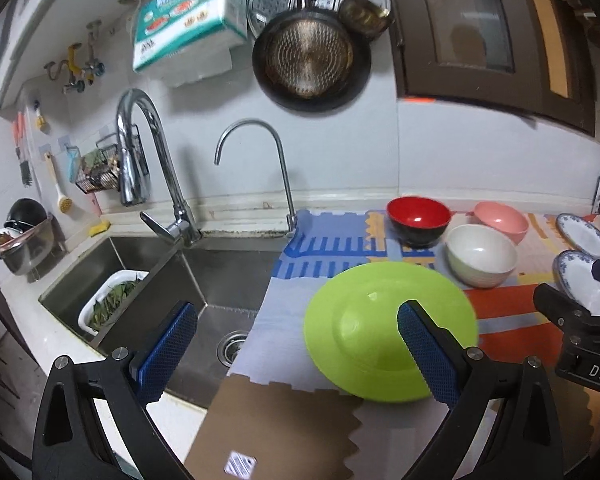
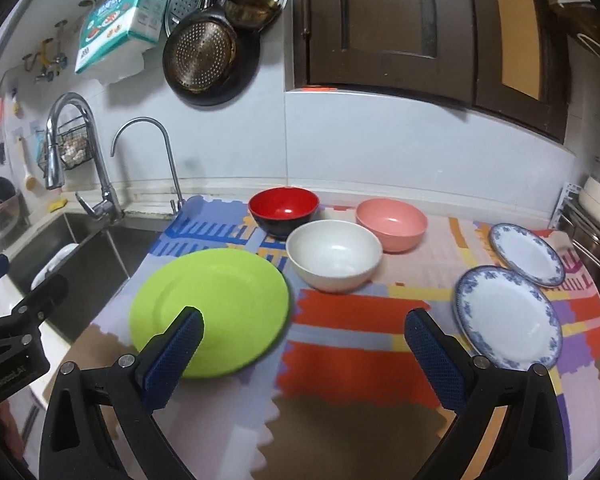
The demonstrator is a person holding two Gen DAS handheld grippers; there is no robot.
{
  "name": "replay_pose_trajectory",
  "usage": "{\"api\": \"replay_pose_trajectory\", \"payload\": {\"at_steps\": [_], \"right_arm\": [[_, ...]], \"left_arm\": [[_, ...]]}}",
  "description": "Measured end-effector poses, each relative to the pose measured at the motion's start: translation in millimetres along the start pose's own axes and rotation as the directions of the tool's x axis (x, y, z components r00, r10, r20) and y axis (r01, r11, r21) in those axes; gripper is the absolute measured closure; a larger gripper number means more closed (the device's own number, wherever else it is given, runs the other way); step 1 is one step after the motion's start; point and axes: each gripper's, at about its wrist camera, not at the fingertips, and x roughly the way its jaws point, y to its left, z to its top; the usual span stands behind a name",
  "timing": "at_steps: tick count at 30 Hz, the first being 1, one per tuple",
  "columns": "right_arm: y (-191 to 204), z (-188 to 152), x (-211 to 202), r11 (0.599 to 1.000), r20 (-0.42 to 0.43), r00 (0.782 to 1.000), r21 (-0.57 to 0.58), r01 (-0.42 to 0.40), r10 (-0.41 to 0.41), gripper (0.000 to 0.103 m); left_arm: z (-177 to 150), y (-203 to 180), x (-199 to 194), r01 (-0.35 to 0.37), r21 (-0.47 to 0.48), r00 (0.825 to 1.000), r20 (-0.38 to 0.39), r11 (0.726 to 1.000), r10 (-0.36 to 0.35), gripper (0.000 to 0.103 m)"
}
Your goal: Organize plates and bowls
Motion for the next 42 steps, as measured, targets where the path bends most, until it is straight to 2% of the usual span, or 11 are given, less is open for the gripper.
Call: {"api": "replay_pose_trajectory", "payload": {"at_steps": [4,7,12,20,25,33,37,42], "right_arm": [[14.0,10.4,23.2,0.999,-0.051,0.998,-0.016,0.030,-0.031,0.006],[21.2,19.4,44.9,0.998,-0.117,0.991,-0.023,0.059,-0.061,0.010],[28.7,21.3,77.4,0.997,-0.198,0.977,-0.054,0.063,-0.073,0.018],[22.4,14.6,132.3,0.998,-0.356,0.932,-0.044,0.052,-0.065,0.033],[17.3,9.0,160.3,1.000,-0.437,0.899,-0.004,0.028,-0.027,0.040],[19.4,6.7,178.4,1.000,-0.480,0.877,0.005,0.011,-0.007,0.046],[19.7,6.1,183.8,1.000,-0.494,0.870,0.013,0.007,0.000,0.049],[20.3,4.9,186.7,1.000,-0.501,0.865,0.018,0.000,0.008,0.052]], "left_arm": [[8.3,11.5,35.2,0.034,0.014,0.994,-0.103,0.999,-0.033,0.006],[10.1,17.0,54.7,0.043,0.021,0.990,-0.136,0.999,-0.040,0.008],[8.9,12.8,96.0,0.107,0.021,0.969,-0.226,0.994,-0.100,0.012],[2.8,1.4,146.1,0.160,0.041,0.927,-0.350,0.986,-0.136,0.017],[-1.0,-3.6,165.6,0.188,0.037,0.900,-0.406,0.981,-0.158,0.018],[-6.8,-7.5,187.3,0.214,0.015,0.866,-0.466,0.977,-0.183,0.029],[-8.0,-8.7,192.4,0.227,0.014,0.859,-0.474,0.974,-0.193,0.033],[-10.1,-9.8,198.0,0.245,0.003,0.845,-0.491,0.969,-0.212,0.044]]}}
